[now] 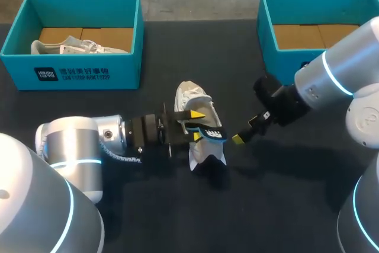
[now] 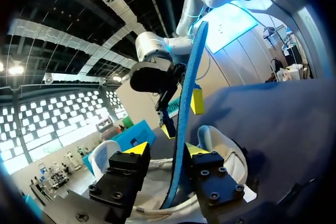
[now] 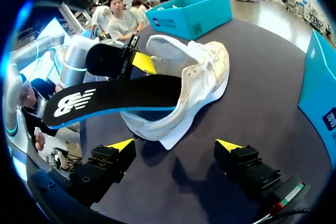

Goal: Take the shoe out of the shoebox, open the shoe tongue, remove and reinsert the insole, then place the shoe into the shoebox

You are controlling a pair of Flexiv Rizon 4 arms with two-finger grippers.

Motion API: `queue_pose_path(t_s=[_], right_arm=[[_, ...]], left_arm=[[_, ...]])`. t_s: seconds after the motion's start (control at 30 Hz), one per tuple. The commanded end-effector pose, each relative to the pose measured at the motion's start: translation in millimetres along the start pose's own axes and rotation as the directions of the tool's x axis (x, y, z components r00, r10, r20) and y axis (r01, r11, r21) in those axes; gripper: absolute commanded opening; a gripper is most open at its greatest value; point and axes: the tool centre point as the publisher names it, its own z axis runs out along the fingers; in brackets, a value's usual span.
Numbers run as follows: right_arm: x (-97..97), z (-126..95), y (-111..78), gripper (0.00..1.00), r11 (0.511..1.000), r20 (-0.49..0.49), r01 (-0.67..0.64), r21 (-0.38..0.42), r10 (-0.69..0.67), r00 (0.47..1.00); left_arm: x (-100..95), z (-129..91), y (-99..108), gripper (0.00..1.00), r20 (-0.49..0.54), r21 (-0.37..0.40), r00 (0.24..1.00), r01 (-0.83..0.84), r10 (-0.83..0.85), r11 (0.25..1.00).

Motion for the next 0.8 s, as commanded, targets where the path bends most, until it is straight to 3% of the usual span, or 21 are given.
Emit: queue_pose_path(t_s=[0.03, 0.2, 0.27, 0.3, 0.33, 0.37, 0.8], right_arm=[[-0.5, 1, -0.5, 1.00, 1.000, -0.003, 0.002, -0.003, -0.002, 1.000], [-0.1, 1, -0.9, 1.00, 1.000, -0.001, -0.001, -0.004, 0.001, 1.000], [0.2, 1, -1.3, 1.00, 1.000, 0.000, -0.002, -0.006, 0.002, 1.000], [0.5, 2, -1.7, 1.00, 1.000, 0.000, -0.003, -0.007, 0.003, 1.000], [0.6, 2, -2.0, 1.00, 1.000, -0.001, -0.004, -0.007, 0.004, 1.000], [0.8, 3, -2.4, 1.00, 1.000, -0.001, -0.005, -0.008, 0.005, 1.000], [1.3, 4, -2.9, 1.00, 1.000, -0.004, -0.006, -0.011, 0.006, 1.000]], left_arm=[[1.2, -7, -8, 0.42, 0.007, 0.005, 1.000, -0.002, 0.002, 1.000], [0.3, -9, -12, 0.41, 0.012, 0.015, 1.000, -0.006, 0.006, 1.000], [1.5, -8, -12, 0.33, 0.000, 0.017, 1.000, -0.003, 0.003, 1.000], [2.4, -8, -11, 0.28, -0.007, 0.017, 1.000, -0.003, 0.003, 1.000], [3.1, -8, -11, 0.04, -0.011, 0.018, 1.000, -0.004, 0.004, 1.000], [3.5, -7, -11, 0.00, -0.013, 0.018, 1.000, -0.004, 0.004, 1.000], [7.0, -7, 6, 0.00, -0.079, -0.033, 0.997, -0.012, 0.010, 0.999]])
